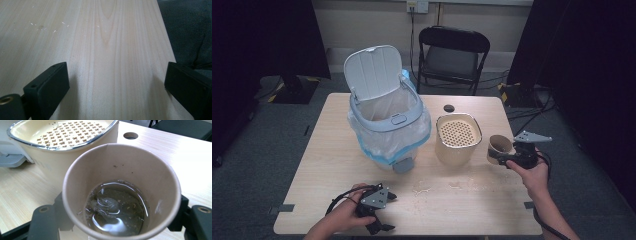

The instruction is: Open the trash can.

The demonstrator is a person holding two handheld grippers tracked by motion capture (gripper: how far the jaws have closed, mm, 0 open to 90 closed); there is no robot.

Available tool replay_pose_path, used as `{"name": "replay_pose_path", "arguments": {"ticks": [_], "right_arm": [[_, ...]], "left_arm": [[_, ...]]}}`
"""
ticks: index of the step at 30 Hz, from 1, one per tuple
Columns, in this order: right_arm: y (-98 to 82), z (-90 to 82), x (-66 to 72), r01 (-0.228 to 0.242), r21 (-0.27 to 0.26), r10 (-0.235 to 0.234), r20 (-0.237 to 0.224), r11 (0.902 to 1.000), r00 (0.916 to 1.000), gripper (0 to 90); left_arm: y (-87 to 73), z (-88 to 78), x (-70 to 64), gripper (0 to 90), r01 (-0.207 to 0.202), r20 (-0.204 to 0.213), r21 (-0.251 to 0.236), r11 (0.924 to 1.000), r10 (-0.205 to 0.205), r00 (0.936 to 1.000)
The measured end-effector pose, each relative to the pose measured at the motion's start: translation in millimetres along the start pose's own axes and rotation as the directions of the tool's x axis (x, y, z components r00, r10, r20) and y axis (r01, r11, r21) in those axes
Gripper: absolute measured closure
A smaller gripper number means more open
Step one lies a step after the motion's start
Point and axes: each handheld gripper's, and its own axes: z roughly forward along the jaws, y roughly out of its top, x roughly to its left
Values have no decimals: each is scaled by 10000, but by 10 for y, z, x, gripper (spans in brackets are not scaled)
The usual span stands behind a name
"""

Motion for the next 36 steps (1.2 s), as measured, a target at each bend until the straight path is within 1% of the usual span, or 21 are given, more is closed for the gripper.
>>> {"name": "replay_pose_path", "arguments": {"ticks": [9, 15, 19, 21, 24, 29, 36], "right_arm": [[115, -4, -57, -66, -135, 68, 89, 9999, 9999, 285], [191, 2, -83, 37, -95, -36, 158, 9999, 9999, 285], [235, 22, -104, -49, -150, 50, 99, 9999, 9999, 284], [262, 38, -112, 58, -94, -57, 139, 9999, 9999, 285], [288, 50, -130, -59, -188, 61, 110, 9998, 9999, 285], [322, 65, -168, -73, -180, 77, 221, 9998, 9997, 285], [411, 112, -216, -61, -322, 74, 403, 9995, 9992, 285]], "left_arm": [[0, 0, -1, 51, 5, 1, 3, 10000, -5, 10000], [0, 1, 0, 51, 4, 9, -9, 10000, -4, 10000], [0, 0, 0, 51, -3, 2, 8, 10000, 3, 10000], [1, -1, 0, 51, -2, -1, 20, 10000, 2, 10000], [0, 0, 1, 51, -3, 8, 1, 10000, 3, 10000], [0, 1, -1, 51, 3, 5, -16, 10000, -3, 10000], [1, -1, -1, 50, -8, -2, 8, 10000, 8, 10000]]}}
